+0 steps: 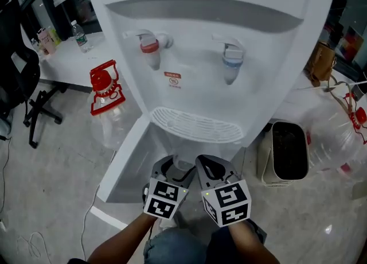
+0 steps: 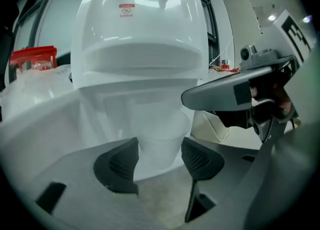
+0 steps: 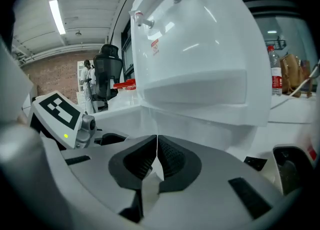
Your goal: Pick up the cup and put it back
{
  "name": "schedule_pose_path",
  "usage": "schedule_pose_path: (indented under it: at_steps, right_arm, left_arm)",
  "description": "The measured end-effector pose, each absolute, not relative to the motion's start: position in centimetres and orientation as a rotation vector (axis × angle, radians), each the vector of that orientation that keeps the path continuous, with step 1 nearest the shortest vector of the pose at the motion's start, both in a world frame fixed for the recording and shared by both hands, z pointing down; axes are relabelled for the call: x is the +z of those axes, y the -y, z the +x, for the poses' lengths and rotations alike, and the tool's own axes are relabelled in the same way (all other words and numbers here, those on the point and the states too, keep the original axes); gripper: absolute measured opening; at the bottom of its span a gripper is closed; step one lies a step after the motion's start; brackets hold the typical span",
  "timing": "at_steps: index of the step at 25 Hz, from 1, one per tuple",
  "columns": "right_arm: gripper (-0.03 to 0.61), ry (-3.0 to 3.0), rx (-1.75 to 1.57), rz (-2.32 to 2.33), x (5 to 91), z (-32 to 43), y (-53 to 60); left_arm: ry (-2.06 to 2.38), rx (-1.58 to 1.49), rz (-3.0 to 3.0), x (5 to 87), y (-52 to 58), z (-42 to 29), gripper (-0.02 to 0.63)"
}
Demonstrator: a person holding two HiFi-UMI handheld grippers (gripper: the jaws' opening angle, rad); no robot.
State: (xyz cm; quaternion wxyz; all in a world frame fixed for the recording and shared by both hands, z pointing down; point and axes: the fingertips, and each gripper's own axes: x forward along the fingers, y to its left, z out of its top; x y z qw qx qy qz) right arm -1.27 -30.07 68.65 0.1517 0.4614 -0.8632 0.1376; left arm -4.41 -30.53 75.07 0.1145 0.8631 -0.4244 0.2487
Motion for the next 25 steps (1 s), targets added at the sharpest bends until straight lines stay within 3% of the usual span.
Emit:
schedule_pose_path:
  at_steps: [25]
  right_arm:
    - [0.021, 2.422, 0.41, 1.392, 77.0, 1.5, 32.0]
  left_arm:
    - [1.329, 0.685, 2.479, 90.4, 37.8, -0.4, 0.272]
